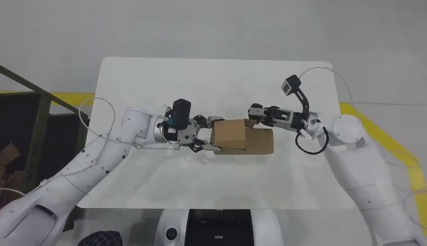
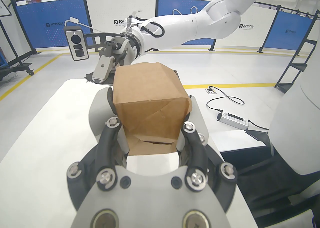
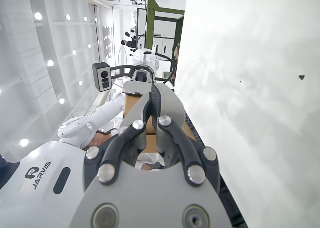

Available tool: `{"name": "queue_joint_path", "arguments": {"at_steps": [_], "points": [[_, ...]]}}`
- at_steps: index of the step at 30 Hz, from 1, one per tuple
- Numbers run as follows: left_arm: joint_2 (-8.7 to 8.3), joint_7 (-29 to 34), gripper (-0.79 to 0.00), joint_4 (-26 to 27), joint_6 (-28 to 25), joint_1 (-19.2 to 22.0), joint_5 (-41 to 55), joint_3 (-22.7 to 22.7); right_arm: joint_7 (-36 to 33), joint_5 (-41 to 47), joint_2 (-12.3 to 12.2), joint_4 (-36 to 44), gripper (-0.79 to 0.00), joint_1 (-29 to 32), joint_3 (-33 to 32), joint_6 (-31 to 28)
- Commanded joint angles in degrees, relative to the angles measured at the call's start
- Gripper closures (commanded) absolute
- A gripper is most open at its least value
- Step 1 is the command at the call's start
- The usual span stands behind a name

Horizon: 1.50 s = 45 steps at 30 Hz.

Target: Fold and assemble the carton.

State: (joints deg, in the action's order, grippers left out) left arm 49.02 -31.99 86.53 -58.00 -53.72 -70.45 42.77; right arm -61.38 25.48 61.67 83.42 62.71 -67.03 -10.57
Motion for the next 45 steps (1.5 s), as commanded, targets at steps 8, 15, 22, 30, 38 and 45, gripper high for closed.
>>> {"name": "queue_joint_path", "arguments": {"at_steps": [8, 15, 22, 30, 38, 45], "points": [[0.0, 0.0, -0.277, 0.0, 0.0, 0.0, 0.0, 0.0, -1.41, 0.23, -0.67, 3.94, 0.0, 4.04, -1.67, 0.1], [0.0, 0.0, -0.274, 0.0, 0.0, 0.0, 0.0, 0.0, -1.92, 0.81, -0.85, 7.45, 0.0, 6.48, -1.46, 0.61], [0.0, 0.0, -0.274, 0.0, 0.0, 0.0, 0.0, 0.0, -1.27, 1.25, -0.38, 7.82, 0.0, 5.79, 0.85, 0.28], [0.0, 0.0, -0.271, 0.0, 0.0, 0.0, 0.0, 0.0, -0.42, 1.11, -0.95, 6.81, 0.0, 7.01, -2.22, -0.3], [0.0, 0.0, -0.271, 0.0, 0.0, 0.0, 0.0, 0.0, 2.25, 0.5, -2.75, 7.01, 0.0, 13.66, -12.0, 0.3], [0.0, 0.0, -0.268, 0.0, 0.0, 0.0, 0.0, 0.0, 5.12, -0.99, -3.57, 5.32, 0.0, 18.32, -16.62, 2.09]]}}
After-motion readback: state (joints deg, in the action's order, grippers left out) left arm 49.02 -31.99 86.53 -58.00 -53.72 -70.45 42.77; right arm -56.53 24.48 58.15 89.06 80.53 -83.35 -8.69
